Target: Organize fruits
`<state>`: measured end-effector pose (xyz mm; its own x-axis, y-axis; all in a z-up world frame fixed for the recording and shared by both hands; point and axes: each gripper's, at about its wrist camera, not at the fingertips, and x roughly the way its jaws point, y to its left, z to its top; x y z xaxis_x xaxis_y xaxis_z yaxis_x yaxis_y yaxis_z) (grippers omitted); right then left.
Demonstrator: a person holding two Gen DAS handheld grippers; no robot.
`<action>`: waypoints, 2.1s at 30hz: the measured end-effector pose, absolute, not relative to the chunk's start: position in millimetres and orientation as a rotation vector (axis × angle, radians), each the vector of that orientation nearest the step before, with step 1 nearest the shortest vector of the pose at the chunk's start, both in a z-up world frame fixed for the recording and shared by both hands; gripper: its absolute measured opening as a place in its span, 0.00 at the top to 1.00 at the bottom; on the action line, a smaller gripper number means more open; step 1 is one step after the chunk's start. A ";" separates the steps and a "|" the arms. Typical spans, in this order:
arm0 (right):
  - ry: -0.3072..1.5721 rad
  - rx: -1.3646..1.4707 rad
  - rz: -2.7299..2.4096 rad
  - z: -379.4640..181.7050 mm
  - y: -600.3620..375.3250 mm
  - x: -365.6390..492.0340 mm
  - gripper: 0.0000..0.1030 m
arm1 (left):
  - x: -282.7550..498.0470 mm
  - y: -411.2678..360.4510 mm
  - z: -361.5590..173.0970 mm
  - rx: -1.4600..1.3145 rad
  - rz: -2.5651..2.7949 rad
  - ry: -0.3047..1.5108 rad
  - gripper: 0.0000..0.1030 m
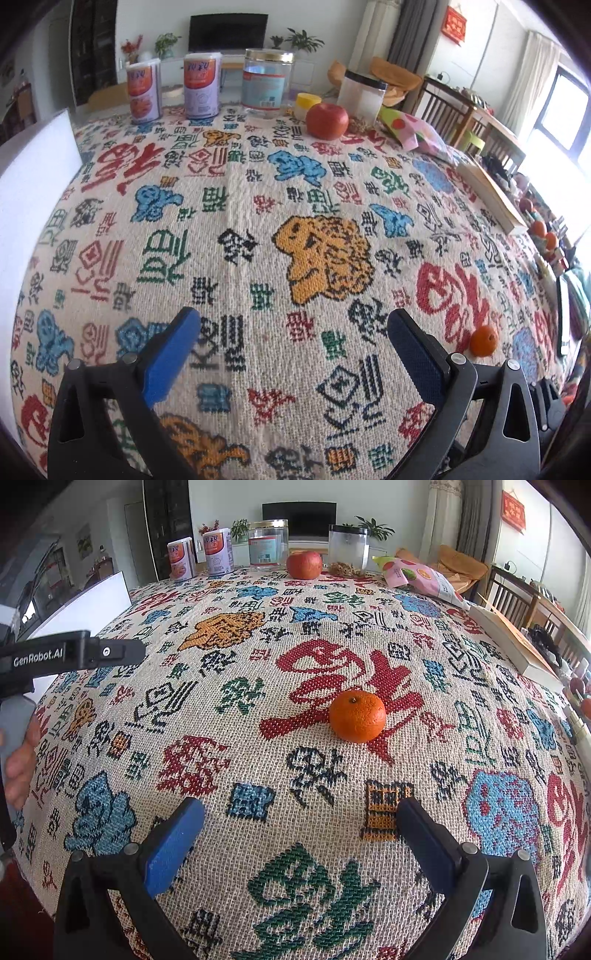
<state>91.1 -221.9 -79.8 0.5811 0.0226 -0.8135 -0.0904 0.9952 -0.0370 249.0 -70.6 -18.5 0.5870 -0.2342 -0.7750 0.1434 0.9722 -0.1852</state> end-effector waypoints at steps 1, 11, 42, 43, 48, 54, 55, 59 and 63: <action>0.949 -0.077 0.066 -79.7 -221.8 91.0 0.00 | 265.9 -76.4 -15.1 -0.111 -0.221 0.903 0.01; 0.950 -0.078 0.067 -79.4 -221.2 90.5 0.00 | 428.4 -145.2 -19.5 0.012 -0.166 0.857 0.02; 0.948 -0.081 0.079 -79.6 -220.8 89.3 0.00 | 271.4 -31.5 -19.0 -0.023 -0.162 0.950 0.31; 0.948 -0.081 0.079 -79.6 -220.7 89.4 0.00 | 253.2 -26.1 -22.5 -0.025 -0.162 0.958 0.31; 0.948 -0.081 0.080 -79.4 -220.3 89.5 0.00 | 195.1 -20.5 -47.0 -0.080 -0.150 0.933 0.31; 0.949 -0.081 0.084 -79.1 -220.1 90.6 0.00 | 168.9 -11.2 -48.7 -0.124 -0.053 0.867 0.02; 0.949 -0.081 0.084 -79.2 -220.2 90.5 0.00 | 167.6 -11.3 -51.9 -0.099 -0.050 0.885 0.02; 0.949 -0.082 0.083 -79.5 -220.4 90.3 0.00 | 164.2 -16.0 -65.9 0.044 -0.039 0.941 0.01; 0.949 -0.082 0.083 -79.3 -220.5 90.5 0.00 | 160.5 -13.2 -68.9 0.025 -0.047 0.936 0.00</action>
<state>90.5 -220.5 -79.3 0.5799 0.0349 -0.8140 -0.1068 0.9937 -0.0335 160.5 -13.2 -68.9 0.5920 -0.0292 -0.8054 0.0509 0.9987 0.0012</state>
